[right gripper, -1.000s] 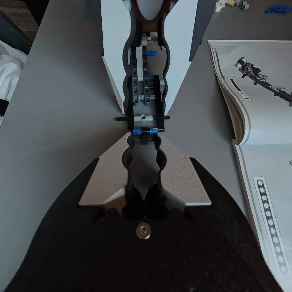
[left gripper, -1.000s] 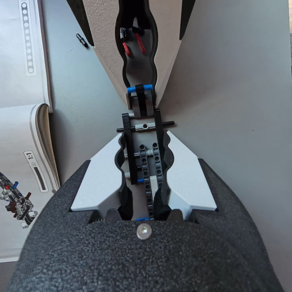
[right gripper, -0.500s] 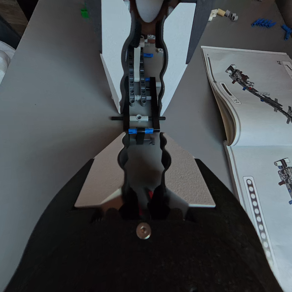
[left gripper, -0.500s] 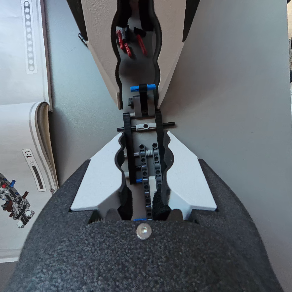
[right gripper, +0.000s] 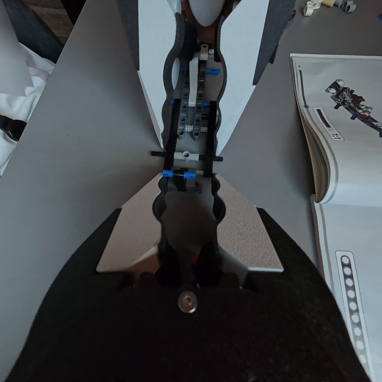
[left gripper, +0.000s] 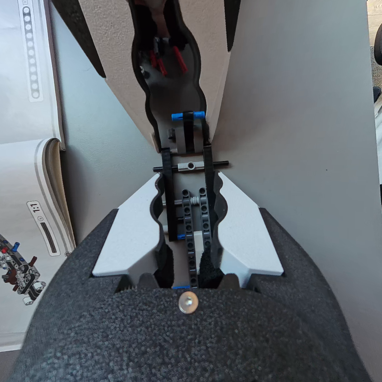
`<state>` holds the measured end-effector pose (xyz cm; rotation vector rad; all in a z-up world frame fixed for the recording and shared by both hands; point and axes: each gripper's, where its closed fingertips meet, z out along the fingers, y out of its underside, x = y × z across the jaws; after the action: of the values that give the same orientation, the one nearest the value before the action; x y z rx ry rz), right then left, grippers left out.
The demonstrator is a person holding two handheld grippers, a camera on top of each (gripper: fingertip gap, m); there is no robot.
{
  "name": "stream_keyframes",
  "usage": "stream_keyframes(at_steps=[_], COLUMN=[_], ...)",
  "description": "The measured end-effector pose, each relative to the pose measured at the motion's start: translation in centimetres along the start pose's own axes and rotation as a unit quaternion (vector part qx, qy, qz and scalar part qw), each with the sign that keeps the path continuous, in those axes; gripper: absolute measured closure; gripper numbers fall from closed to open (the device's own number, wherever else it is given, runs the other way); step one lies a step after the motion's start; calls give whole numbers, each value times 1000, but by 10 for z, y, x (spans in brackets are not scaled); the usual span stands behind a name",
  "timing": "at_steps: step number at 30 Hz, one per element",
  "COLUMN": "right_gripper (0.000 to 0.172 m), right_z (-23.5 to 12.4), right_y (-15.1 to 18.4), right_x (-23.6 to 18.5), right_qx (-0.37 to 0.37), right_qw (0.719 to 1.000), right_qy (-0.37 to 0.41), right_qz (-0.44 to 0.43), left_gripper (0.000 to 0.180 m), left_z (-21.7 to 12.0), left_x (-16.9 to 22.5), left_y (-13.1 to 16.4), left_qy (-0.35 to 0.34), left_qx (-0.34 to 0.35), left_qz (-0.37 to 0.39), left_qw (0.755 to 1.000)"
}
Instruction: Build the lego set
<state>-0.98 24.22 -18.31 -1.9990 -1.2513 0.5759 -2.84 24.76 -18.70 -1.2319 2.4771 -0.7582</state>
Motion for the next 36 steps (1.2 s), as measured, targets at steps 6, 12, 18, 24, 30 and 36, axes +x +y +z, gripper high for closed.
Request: stream_keyframes(at_steps=[6,12,18,24,30,36], right_gripper=[132,139,138,136,122,113], right_z=[0,1,0,0,-2,-13], right_y=[0,0,0,-1,-1,-28], right_x=[0,-1,0,-4,-5,-14], right_qx=[-1,-1,1,2,-1,44], right_qw=[1000,1000,1000,1000,999,998], right_qy=[-8,-8,3,14,32,18], right_qz=[3,1,-4,-7,-7,29], left_gripper=[134,138,136,130,119,104], left_z=[0,0,0,-43,-67,-47], left_x=[0,0,0,-3,-2,8], left_y=[0,0,-1,-13,34,43], left_qy=[0,0,-5,-29,-8,4], left_qx=[0,3,0,42,-3,-16], left_qz=[-1,0,5,18,-10,4], left_qw=[1000,1000,1000,999,1000,1000])
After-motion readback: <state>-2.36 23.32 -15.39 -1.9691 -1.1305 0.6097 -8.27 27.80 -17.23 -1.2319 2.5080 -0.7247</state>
